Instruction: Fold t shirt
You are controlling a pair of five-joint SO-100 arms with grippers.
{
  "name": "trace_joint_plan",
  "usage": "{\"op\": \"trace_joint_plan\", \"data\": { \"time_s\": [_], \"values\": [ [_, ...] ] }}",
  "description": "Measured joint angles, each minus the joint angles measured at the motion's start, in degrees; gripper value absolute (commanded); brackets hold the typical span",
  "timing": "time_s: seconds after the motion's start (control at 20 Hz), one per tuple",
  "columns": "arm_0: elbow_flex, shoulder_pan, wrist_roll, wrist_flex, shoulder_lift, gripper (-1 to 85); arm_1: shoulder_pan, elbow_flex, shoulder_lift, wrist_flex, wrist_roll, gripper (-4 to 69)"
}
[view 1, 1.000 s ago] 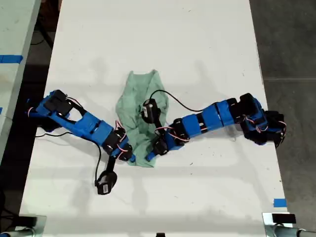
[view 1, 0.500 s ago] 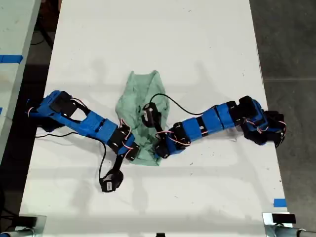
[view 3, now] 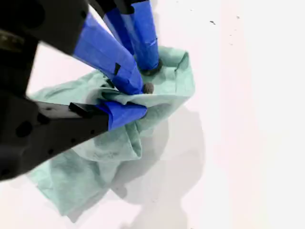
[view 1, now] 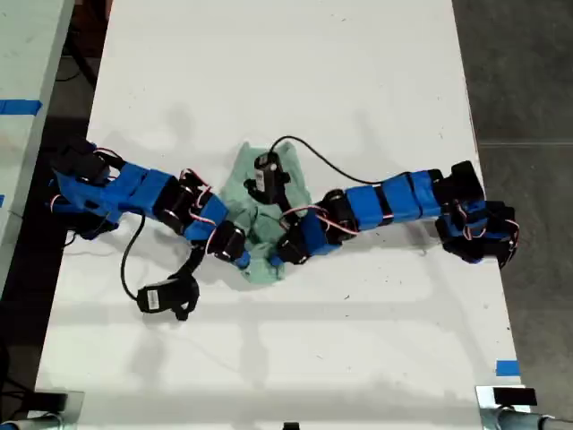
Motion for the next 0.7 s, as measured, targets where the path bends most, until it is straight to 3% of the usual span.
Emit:
{"op": "trace_joint_plan", "data": {
  "time_s": [0.25,0.5,0.7],
  "values": [
    [3.3,-16.3,9.4,2.6,1.3,-0.3,14.2,0.0,1.3,0.0,-8.6,2.0],
    [8.7,-32.4,17.8,3.0,2.5,-0.3,26.8,0.1,1.3,-0.2,-11.0,2.0],
    [8.8,-39.3,22.3,1.2,-5.2,0.1,34.5,5.5,1.0,-1.3,-12.0,2.0]
  ]
}}
